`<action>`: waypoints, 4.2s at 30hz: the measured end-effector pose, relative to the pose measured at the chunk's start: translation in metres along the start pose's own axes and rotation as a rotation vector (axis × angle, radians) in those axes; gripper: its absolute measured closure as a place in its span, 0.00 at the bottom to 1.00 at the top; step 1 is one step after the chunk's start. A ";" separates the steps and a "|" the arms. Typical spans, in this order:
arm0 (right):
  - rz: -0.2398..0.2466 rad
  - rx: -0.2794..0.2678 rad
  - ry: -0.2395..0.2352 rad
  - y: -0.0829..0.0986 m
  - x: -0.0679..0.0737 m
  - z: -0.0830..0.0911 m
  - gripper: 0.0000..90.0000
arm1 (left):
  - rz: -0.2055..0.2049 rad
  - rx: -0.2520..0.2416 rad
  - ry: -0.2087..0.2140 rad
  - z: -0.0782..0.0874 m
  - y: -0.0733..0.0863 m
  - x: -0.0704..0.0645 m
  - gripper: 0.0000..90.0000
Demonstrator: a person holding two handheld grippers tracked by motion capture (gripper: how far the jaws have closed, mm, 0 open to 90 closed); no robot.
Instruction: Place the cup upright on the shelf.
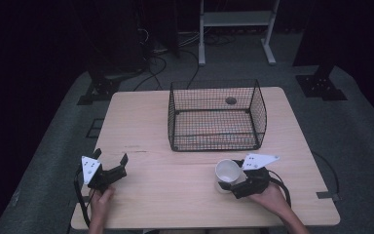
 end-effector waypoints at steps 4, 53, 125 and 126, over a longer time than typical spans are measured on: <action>0.004 0.007 0.002 0.000 0.000 0.001 0.20 | -0.001 0.000 -0.001 0.000 0.000 0.000 0.00; 0.004 -0.039 -0.062 -0.074 -0.028 0.044 0.20 | 0.001 0.002 0.000 0.000 0.000 0.000 0.00; -0.001 0.020 -0.022 -0.166 -0.102 0.019 0.20 | 0.002 0.000 0.008 0.000 0.000 0.000 0.00; -0.004 0.021 -0.021 -0.166 -0.103 0.018 0.20 | 0.003 0.000 0.008 0.000 0.000 0.000 0.00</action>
Point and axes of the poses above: each handheld gripper's, and its own axes: z roughly backward along the jaws, y roughly out of its underside, x roughly to its left, the point moved 10 cm from there along -z, roughly forward along the jaws, and after that the axes turned 11 degrees about x, right-handed, at the moved point
